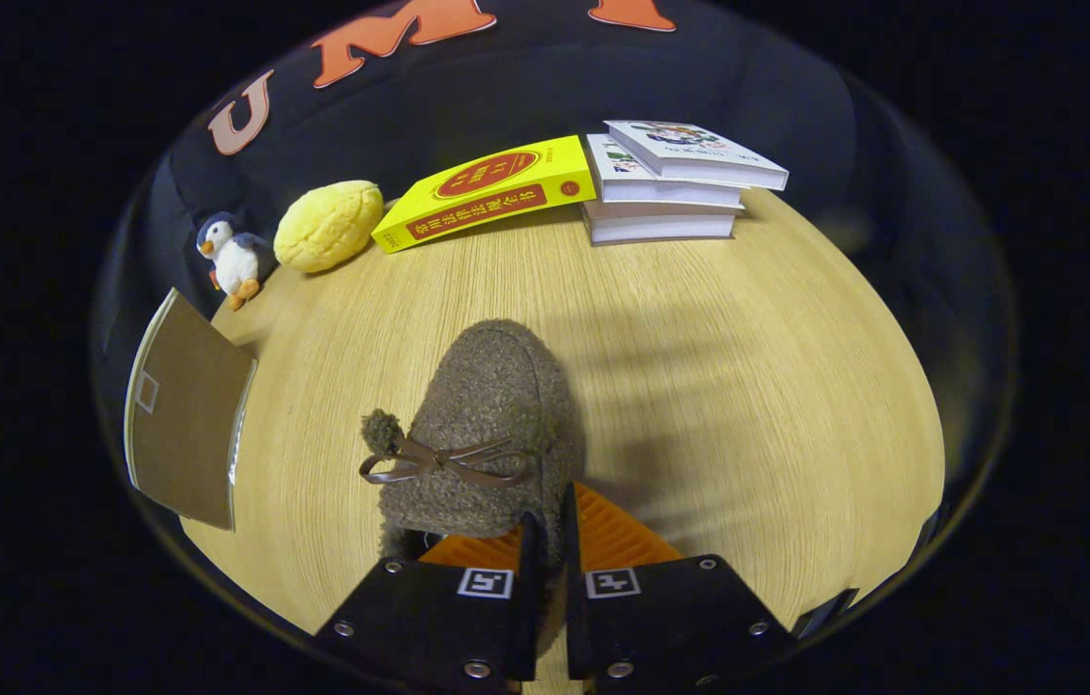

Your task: Open the storage box then place both shoes into the box .Put the left shoe in first, then the right shoe, with the right side of both shoes facing outward in a uniform manner.

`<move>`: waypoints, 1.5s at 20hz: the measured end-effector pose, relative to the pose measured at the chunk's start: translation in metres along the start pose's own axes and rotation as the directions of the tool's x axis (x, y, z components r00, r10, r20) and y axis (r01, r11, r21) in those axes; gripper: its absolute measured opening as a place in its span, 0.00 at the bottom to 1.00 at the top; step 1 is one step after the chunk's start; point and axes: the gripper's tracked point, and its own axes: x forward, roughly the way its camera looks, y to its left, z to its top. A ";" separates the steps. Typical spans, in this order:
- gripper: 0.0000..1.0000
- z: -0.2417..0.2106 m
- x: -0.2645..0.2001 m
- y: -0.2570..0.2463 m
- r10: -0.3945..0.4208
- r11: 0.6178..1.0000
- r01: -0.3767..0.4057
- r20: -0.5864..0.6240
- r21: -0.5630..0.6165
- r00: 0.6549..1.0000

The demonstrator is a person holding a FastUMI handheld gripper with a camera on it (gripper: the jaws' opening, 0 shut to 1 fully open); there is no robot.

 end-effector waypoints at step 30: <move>0.04 0.088 -0.156 0.294 0.235 0.970 -0.231 0.058 -0.075 0.970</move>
